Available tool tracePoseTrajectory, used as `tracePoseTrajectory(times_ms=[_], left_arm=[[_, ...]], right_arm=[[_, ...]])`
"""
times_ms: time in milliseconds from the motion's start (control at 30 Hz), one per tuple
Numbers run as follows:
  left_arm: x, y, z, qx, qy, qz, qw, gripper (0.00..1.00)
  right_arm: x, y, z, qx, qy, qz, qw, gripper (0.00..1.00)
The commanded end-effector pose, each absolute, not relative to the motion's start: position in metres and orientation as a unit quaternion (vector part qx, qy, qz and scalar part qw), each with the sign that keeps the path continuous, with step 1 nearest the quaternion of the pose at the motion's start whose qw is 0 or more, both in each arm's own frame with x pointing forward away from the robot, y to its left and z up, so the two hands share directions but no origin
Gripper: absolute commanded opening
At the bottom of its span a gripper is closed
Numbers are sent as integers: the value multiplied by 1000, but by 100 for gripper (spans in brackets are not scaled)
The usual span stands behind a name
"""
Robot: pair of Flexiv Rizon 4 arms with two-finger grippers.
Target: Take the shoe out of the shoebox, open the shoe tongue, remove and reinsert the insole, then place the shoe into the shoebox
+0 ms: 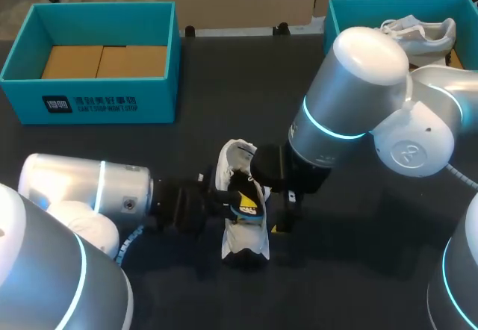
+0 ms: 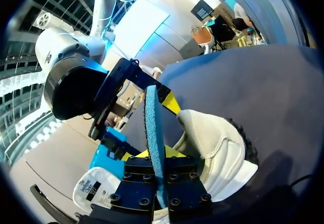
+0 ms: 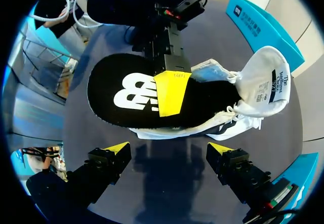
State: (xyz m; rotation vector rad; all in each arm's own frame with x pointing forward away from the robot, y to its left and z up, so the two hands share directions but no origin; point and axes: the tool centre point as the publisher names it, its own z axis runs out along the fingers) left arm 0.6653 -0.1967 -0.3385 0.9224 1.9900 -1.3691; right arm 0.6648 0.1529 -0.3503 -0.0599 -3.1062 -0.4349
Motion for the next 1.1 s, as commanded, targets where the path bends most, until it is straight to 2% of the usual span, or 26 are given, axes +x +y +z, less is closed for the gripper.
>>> tracePoseTrajectory(times_ms=[33, 333, 367, 433, 467, 500, 1100], left_arm=[[662, -196, -332, 345, 741, -508, 272, 37], [644, -188, -317, 353, 732, -513, 275, 35], [644, -188, -317, 355, 731, -512, 277, 32], [644, -187, -316, 356, 732, -511, 277, 18], [644, -187, -316, 355, 732, -511, 278, 3], [644, -186, -317, 355, 732, -510, 279, 0], [673, -198, -355, 373, 748, -458, 304, 0]], right_arm=[[664, 153, -352, -19, -990, -139, 1, 100], [664, 153, -352, -19, -990, -139, 1, 100], [664, 153, -352, -19, -990, -139, 1, 100], [664, 153, -352, -19, -990, -139, 1, 100], [664, 153, -352, -19, -990, -139, 1, 100], [664, 153, -352, -19, -990, -139, 1, 100], [664, 153, -352, -19, -990, -139, 1, 100]])
